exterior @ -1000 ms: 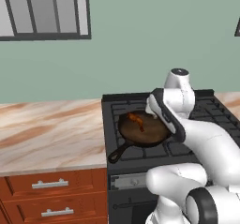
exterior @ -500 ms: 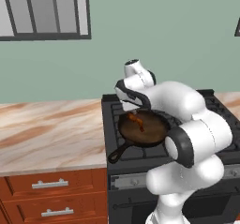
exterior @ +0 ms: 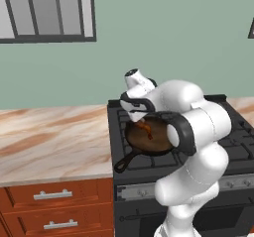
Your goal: Take the chicken drumsticks from the pan and place one on each plate on the dining counter.
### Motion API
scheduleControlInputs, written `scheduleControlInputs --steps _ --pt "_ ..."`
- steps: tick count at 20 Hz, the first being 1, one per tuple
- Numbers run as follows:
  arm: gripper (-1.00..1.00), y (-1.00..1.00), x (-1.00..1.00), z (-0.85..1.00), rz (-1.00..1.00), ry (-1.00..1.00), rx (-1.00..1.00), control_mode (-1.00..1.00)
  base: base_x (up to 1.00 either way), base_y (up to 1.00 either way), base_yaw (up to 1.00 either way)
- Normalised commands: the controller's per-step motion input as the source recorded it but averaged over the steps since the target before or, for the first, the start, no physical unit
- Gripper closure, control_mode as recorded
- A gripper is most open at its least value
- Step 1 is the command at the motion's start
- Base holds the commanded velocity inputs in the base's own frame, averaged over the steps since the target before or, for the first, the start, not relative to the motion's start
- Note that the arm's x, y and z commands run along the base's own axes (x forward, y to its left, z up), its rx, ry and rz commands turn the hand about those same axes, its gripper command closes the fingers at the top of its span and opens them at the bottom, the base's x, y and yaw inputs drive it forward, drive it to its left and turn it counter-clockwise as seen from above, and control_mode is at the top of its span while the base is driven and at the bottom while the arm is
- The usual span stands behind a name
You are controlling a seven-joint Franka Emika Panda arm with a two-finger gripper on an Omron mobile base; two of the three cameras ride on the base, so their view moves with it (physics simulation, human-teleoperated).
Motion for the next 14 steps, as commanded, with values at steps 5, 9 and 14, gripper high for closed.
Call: scheduleControlInputs --steps 5,9,14 --pt "-1.0 -0.11 0.0 0.0 0.44 -0.05 0.09 -1.0 0.0 0.0 0.0" --pt "-1.0 0.19 0.01 0.0 0.3 0.02 0.08 -1.0 0.0 0.0 0.0" --pt "-1.0 0.16 0.42 0.0 0.18 0.11 0.08 -1.0 0.0 0.0 0.0"
